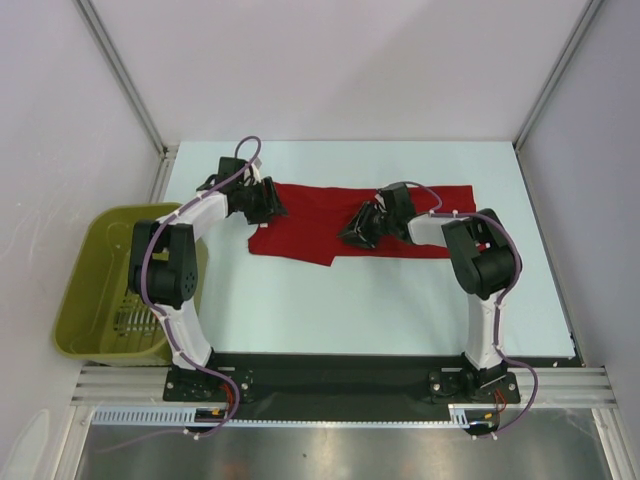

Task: Fold and stack the t-shirts
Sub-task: Fold the tshirt

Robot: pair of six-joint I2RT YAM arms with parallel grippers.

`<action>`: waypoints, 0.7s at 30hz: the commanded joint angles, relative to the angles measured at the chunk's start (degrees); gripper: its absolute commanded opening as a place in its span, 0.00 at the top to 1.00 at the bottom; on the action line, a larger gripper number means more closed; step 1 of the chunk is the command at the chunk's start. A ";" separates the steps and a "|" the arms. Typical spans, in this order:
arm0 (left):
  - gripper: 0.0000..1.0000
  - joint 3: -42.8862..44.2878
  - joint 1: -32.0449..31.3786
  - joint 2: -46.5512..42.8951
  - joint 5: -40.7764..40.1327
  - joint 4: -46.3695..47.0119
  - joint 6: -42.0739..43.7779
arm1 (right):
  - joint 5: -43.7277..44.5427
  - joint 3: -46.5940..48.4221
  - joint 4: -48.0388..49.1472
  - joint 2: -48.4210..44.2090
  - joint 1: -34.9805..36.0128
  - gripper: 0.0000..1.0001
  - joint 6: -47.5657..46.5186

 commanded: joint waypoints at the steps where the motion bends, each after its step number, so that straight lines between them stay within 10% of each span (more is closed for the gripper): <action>1: 0.39 1.16 0.38 -2.91 1.84 -0.73 1.36 | 0.06 1.49 4.40 0.87 0.26 0.64 2.21; 9: 0.39 -2.61 0.47 -7.74 1.76 -0.29 0.66 | 0.41 2.71 7.65 1.66 -0.88 0.91 5.55; 21: 0.39 -0.08 0.56 -3.27 3.69 -1.16 -0.57 | -2.57 8.07 6.96 7.11 -2.73 0.86 5.73</action>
